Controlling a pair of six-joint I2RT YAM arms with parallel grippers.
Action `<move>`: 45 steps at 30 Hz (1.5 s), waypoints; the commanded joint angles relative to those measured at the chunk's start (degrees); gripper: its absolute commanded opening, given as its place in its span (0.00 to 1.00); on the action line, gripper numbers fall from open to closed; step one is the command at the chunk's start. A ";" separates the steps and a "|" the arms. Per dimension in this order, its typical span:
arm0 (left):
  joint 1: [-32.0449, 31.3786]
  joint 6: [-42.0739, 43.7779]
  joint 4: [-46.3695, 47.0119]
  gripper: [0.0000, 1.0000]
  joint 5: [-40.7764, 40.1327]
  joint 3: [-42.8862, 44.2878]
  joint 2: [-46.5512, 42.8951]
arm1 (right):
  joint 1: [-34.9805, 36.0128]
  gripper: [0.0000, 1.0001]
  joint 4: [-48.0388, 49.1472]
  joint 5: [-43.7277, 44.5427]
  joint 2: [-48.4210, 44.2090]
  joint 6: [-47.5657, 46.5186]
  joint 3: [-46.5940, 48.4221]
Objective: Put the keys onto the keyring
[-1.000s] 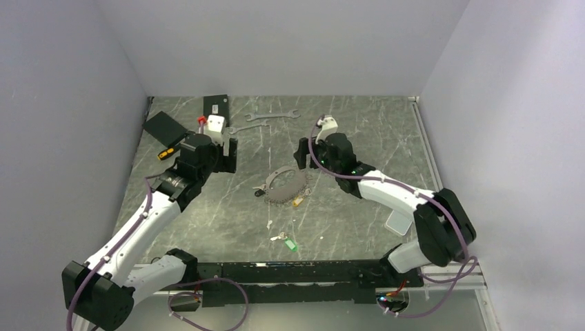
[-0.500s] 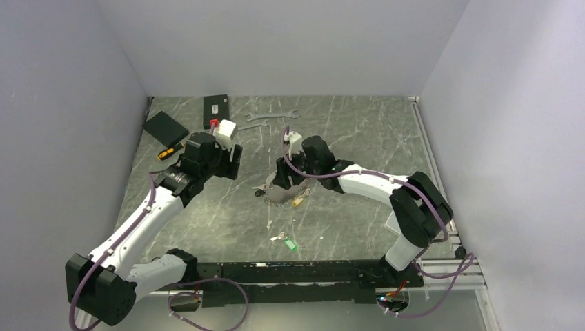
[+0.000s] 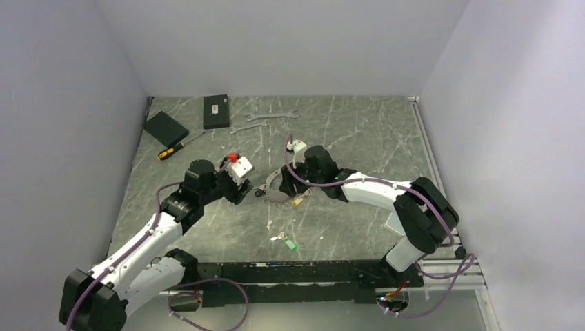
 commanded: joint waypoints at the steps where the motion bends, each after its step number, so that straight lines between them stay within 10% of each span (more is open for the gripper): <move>1: -0.80 11.54 5.73 0.64 8.87 -1.83 -0.10 | 0.14 0.57 0.84 11.47 -4.91 3.44 -3.45; 27: -9.26 21.14 -5.87 0.47 33.45 4.18 16.93 | 3.19 0.52 -1.48 3.49 -22.38 4.94 -17.64; 45: -17.84 20.50 -14.02 0.41 20.68 5.24 9.95 | 9.68 0.37 -12.67 -10.76 -16.77 15.28 -13.74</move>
